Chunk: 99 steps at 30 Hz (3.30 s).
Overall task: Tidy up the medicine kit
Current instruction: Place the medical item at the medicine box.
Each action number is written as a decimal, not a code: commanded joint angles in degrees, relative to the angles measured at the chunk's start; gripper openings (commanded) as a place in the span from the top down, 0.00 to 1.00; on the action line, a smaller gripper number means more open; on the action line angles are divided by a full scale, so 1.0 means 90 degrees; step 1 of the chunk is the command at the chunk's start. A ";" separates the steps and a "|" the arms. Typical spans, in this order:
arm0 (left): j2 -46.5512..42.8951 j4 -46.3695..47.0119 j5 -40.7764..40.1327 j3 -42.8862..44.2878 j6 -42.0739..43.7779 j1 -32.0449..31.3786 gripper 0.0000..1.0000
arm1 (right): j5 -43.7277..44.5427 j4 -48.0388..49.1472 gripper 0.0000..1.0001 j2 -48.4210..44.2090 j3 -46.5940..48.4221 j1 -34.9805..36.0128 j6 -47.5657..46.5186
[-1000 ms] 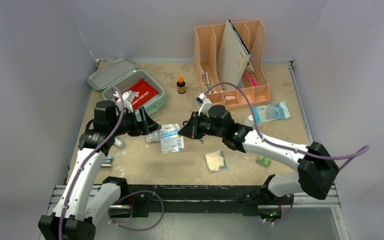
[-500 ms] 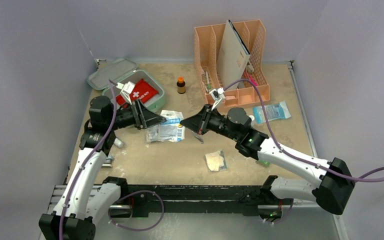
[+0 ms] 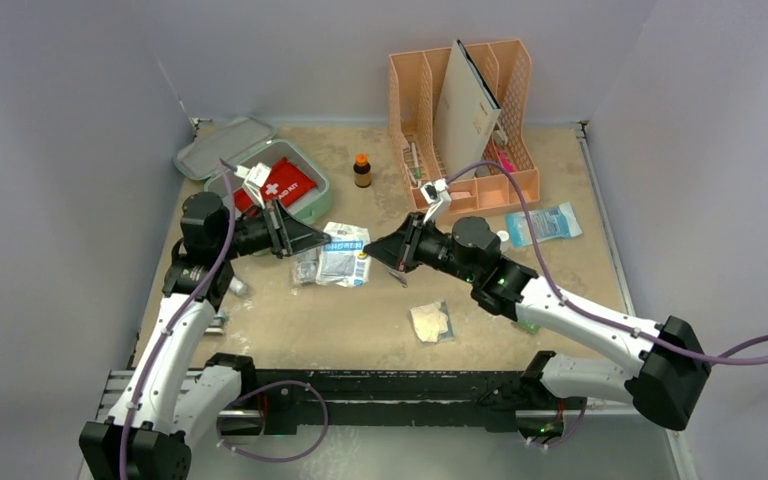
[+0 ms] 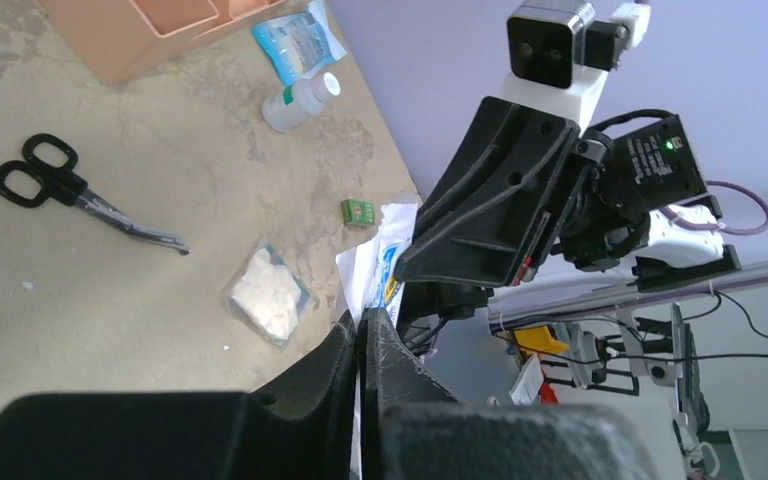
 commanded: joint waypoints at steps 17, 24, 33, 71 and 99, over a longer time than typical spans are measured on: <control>0.2534 -0.3774 -0.2945 0.4071 0.6560 -0.0020 1.00 | 0.0844 -0.2362 0.01 -0.1646 0.0054 0.0008 -0.0600; 0.4088 -0.5370 -0.3144 0.5805 0.7987 -0.0020 1.00 | 0.1043 -0.2944 0.01 -0.1924 0.0220 0.0010 -0.1009; 0.5290 -0.5578 -0.3451 0.6416 0.9181 0.0101 1.00 | 0.1045 -0.3429 0.02 -0.1968 0.0459 0.0015 -0.1530; 0.7469 -0.2293 -0.4108 0.6000 0.9856 0.0626 1.00 | 0.1540 -0.3435 0.01 -0.1519 0.0541 0.0018 -0.2055; 0.6866 -0.2556 -0.3486 0.4962 1.0407 0.0510 0.45 | 0.1462 -0.3755 0.01 -0.2110 0.0383 0.0016 -0.1729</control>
